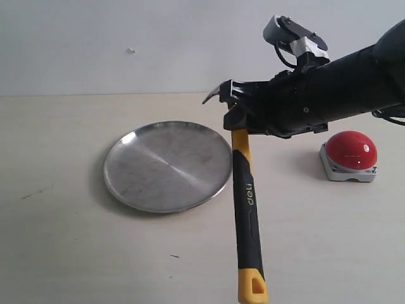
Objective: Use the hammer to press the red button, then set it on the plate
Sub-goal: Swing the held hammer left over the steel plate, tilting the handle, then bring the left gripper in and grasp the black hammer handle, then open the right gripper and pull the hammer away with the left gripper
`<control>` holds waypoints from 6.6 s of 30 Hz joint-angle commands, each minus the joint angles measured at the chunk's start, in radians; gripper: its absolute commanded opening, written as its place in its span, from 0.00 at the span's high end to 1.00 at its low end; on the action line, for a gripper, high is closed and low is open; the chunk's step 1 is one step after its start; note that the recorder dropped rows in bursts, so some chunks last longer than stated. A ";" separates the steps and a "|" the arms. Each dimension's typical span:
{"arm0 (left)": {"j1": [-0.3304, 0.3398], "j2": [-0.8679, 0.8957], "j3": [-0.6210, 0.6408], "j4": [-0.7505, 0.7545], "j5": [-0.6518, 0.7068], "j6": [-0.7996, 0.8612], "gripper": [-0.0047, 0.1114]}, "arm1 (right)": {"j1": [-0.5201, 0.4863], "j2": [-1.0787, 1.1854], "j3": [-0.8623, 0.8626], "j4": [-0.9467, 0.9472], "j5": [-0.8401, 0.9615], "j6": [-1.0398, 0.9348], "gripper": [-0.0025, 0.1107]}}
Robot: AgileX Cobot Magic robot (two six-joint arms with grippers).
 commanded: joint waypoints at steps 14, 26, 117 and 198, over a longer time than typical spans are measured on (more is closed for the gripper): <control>0.002 -0.005 0.001 -0.001 -0.004 0.001 0.96 | 0.252 -0.046 0.120 -0.666 -0.692 0.974 0.98; 0.002 -0.005 0.001 -0.001 -0.004 0.001 0.96 | 0.268 -0.046 0.246 -0.982 -1.108 1.462 0.98; -0.284 1.261 -1.110 -0.217 1.463 0.486 0.96 | 0.266 0.197 0.249 -1.251 -1.512 1.734 0.98; -0.568 1.541 -1.274 -1.046 1.334 0.899 0.96 | 0.266 0.201 0.249 -1.023 -1.384 1.812 0.65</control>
